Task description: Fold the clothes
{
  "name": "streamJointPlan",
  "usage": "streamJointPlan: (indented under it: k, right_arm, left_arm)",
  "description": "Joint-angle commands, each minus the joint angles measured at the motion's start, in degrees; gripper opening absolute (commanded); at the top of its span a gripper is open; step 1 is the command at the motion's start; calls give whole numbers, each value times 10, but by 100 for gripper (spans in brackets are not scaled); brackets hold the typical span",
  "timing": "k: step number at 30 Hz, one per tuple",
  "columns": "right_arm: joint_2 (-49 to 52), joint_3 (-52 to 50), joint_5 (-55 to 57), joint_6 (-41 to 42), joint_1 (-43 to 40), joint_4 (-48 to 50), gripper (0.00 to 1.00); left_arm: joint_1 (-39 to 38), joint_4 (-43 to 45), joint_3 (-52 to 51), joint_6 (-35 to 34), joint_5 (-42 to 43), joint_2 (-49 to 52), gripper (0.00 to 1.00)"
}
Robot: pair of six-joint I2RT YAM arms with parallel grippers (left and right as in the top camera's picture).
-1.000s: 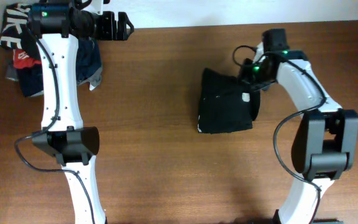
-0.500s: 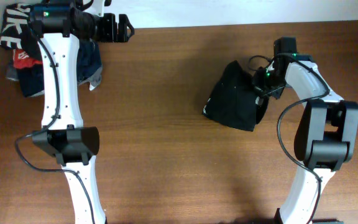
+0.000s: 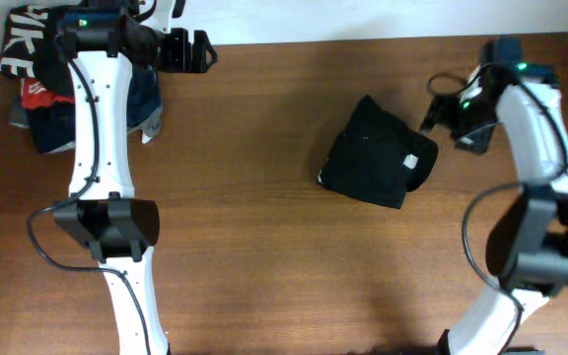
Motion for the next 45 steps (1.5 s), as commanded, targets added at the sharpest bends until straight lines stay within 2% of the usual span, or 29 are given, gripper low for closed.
streamJointPlan:
  k: [1, 6, 8, 15, 20, 22, 23, 24, 25, 28, 37, 43, 45]
  right_arm:
    - [-54, 22, 5, -11, -18, -4, 89]
    - [-66, 22, 0, -4, -69, -3, 88]
    - [-65, 22, -2, 14, -106, -2, 89]
    - [-65, 22, -12, 41, -188, 10, 90]
    - [-65, 22, -12, 38, -203, -6, 90]
    - [-65, 22, -12, 34, -203, -7, 90]
    - [-65, 22, -12, 34, -202, -7, 90]
    - [-64, 22, -12, 34, -202, -7, 90]
    - [-64, 22, -12, 35, -202, -7, 89]
    - [-64, 22, -12, 34, -202, -7, 90]
    - [-64, 22, -12, 23, -202, -11, 89]
    - [-64, 22, -10, 21, -202, -13, 89]
    - [-64, 22, -10, 21, -202, -13, 89]
  left_arm:
    - [-26, 3, -4, 24, 4, -9, 99]
    - [-90, 7, -8, 61, 7, -9, 99]
    - [-144, 20, -19, 71, -7, -9, 99]
    - [-289, 92, -86, 71, -116, -9, 100]
    - [-365, 133, -160, 71, -160, -9, 99]
    - [-386, 142, -191, 71, -175, -9, 80]
    - [-393, 149, -208, 71, -179, -9, 67]
    - [-398, 156, -223, 71, -179, -9, 47]
    - [-402, 169, -240, 66, -178, -9, 33]
    - [-405, 212, -282, 37, -178, -9, 17]
    - [-409, 362, -396, 19, -172, -6, 8]
    - [-410, 455, -459, 23, -144, 1, 8]
    - [-408, 451, -462, 42, -144, 12, 13]
